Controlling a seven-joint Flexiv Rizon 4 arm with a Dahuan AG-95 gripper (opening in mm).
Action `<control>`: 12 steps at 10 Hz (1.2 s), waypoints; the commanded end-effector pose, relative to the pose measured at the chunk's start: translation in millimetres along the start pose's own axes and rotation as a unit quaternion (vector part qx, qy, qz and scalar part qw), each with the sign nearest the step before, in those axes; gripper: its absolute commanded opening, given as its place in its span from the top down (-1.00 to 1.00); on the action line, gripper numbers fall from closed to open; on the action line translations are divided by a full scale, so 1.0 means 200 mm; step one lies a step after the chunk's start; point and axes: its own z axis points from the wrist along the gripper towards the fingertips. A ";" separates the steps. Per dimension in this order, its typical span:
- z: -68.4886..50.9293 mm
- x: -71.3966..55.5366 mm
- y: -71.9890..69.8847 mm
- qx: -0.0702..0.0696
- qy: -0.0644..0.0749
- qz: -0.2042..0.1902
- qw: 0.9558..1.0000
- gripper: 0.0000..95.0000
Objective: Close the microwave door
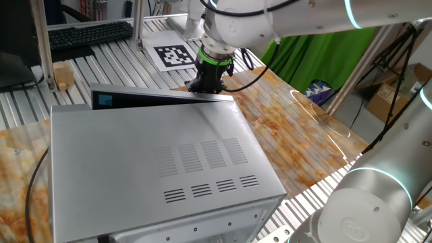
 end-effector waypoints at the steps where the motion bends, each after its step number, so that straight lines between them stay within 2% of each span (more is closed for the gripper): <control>1: 0.01 -0.04 0.01 0.000 0.000 0.003 1.000 1.00; 3: 0.01 -0.09 0.02 -0.001 0.001 0.005 1.000 1.00; 5: 0.01 -0.14 0.06 0.002 0.000 0.017 1.000 1.00; 7: -0.02 -0.17 0.08 0.002 0.002 0.027 1.000 1.00; 12: -0.01 -0.21 0.08 0.001 0.005 0.036 0.999 1.00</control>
